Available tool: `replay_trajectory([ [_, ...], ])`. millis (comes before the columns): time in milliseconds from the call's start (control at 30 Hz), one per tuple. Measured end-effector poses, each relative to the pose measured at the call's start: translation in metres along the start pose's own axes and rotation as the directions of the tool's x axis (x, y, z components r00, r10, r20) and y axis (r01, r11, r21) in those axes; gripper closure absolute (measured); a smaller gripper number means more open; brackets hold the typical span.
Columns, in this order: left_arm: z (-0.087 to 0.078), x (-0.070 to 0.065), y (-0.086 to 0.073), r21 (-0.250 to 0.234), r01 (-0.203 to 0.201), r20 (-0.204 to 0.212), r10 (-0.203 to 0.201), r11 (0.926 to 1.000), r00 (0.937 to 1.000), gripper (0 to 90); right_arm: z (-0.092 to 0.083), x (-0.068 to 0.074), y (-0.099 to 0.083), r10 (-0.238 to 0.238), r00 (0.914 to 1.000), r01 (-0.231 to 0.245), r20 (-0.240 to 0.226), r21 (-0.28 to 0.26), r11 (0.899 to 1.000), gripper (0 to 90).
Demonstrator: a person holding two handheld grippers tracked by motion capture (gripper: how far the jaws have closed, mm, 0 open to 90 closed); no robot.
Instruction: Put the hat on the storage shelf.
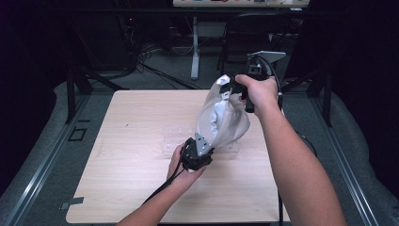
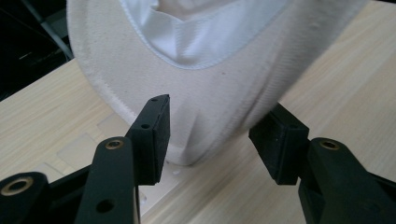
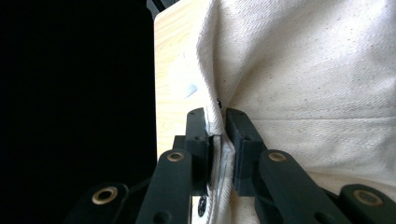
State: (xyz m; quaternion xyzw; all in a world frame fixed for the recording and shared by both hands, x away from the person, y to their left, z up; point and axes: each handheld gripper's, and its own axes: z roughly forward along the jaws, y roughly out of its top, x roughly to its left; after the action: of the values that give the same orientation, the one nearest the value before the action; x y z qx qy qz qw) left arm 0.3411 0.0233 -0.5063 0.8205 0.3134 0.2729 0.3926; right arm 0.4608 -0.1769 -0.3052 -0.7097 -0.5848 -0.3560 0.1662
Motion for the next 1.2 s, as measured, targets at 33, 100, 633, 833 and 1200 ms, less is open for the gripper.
replay_trajectory([
  [33,0.0,0.002,0.0,-0.002,0.017,0.019,-0.017,0.9999,0.9997,51.4,0.0,0.0,0.0,0.0,1.0,0.0,0.003,0.001,1.0,79.9],
  [100,-0.001,0.006,-0.001,0.004,0.022,0.017,-0.022,0.9997,0.9996,54.2,-0.001,0.0,0.0,-0.003,1.0,0.003,0.002,0.005,1.0,79.9],
  [633,-0.012,0.023,-0.01,0.014,0.069,-0.002,-0.069,0.9975,0.9976,71.1,0.001,0.005,-0.002,-0.019,0.9996,0.018,0.023,0.009,1.0,80.0],
  [833,-0.014,0.028,-0.009,-0.011,0.1,0.064,-0.099,0.9949,0.993,74.3,-0.005,0.011,-0.003,-0.029,0.9995,0.029,0.015,0.001,1.0,80.2],
  [1200,-0.005,0.04,-0.013,-0.052,0.175,0.197,-0.162,0.9832,0.9669,75.9,-0.009,0.015,-0.003,-0.036,0.9992,0.036,0.016,-0.006,0.999,80.2],
])
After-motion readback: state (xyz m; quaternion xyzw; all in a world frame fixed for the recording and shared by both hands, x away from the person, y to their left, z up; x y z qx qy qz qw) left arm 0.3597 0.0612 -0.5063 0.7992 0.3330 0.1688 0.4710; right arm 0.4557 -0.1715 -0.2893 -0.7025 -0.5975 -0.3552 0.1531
